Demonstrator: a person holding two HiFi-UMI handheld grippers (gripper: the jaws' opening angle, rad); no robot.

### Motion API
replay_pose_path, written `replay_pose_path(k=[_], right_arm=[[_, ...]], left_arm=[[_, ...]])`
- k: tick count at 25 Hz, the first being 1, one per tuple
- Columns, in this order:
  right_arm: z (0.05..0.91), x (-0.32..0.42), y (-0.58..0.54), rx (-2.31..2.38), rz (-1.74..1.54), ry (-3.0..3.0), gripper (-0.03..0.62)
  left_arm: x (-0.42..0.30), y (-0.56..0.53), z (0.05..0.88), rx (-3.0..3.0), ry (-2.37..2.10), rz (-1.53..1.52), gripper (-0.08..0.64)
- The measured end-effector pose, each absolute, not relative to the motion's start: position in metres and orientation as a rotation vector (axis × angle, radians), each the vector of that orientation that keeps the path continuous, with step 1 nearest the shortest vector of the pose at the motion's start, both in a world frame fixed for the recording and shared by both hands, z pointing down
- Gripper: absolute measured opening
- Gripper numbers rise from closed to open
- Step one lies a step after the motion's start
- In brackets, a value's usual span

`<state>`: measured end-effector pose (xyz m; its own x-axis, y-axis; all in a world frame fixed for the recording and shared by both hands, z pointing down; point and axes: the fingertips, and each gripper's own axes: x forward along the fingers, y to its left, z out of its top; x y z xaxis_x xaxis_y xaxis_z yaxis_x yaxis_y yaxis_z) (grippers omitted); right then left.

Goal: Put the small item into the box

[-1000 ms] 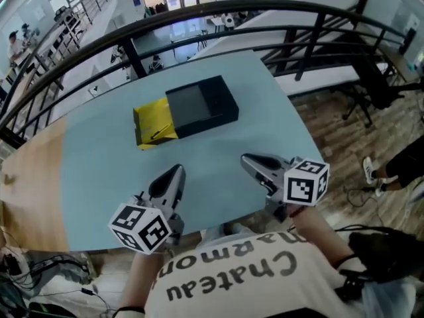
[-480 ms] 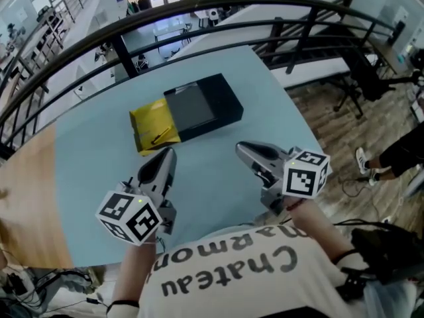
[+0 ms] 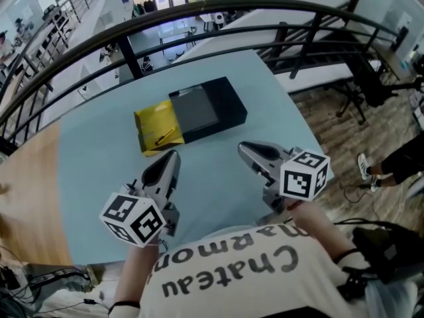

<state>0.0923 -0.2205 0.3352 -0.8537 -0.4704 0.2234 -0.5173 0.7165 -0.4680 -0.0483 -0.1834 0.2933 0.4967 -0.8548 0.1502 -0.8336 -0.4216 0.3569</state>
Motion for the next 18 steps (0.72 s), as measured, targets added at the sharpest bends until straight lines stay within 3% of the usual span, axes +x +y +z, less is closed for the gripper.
replay_pose_path(k=[18], right_arm=[[0.3400, 0.0968, -0.2171, 0.784, 0.819, -2.816, 0.041]], left_arm=[[-0.0513, -0.1827, 0.2983, 2.331, -1.430, -0.106, 0.002]])
